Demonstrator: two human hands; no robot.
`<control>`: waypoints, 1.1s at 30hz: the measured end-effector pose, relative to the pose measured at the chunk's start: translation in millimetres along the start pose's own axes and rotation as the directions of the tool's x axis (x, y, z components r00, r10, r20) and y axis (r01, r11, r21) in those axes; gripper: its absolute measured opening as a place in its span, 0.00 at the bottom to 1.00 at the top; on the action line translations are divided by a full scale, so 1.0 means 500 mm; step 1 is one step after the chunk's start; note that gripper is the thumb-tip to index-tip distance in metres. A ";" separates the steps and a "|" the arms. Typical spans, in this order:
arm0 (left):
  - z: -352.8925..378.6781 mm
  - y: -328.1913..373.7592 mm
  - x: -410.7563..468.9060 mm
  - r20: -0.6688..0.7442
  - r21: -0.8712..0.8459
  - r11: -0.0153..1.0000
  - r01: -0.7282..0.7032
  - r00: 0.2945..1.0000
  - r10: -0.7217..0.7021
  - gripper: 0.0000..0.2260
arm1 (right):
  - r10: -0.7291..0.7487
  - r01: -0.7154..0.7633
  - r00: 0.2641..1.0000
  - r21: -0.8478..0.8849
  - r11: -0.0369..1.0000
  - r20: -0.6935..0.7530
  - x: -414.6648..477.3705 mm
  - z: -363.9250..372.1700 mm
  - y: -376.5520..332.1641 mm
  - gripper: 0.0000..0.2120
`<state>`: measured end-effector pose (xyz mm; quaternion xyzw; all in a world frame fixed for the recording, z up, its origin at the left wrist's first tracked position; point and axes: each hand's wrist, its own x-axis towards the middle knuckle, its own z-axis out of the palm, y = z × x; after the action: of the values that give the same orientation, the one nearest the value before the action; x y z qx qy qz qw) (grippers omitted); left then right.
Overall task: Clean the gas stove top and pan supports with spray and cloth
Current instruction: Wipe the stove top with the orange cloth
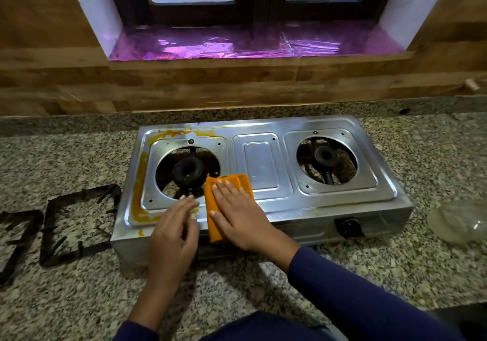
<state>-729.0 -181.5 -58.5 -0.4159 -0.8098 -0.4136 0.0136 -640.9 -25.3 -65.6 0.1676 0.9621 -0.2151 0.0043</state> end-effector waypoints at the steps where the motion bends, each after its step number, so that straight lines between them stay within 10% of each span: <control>1: 0.015 0.008 0.003 0.030 0.012 0.999 -0.031 0.999 0.031 0.14 | 0.014 -0.015 0.999 -0.010 1.000 -0.031 -0.016 -0.001 0.011 0.35; 17: 0.092 0.064 -0.044 0.073 -0.026 0.998 -0.059 0.996 0.060 0.16 | 0.468 -0.436 0.755 0.182 0.881 -0.460 -0.359 -0.148 0.424 0.27; 33: 0.052 0.064 -0.050 -0.176 -0.277 0.956 0.099 0.973 -0.152 0.22 | -0.213 0.218 0.973 0.041 0.975 -0.093 0.011 0.036 -0.023 0.31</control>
<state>-682.4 -170.6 -63.6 -0.3189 -0.7665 -0.5573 0.0104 -651.0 -40.6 -77.6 0.0715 0.9681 -0.2310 -0.0655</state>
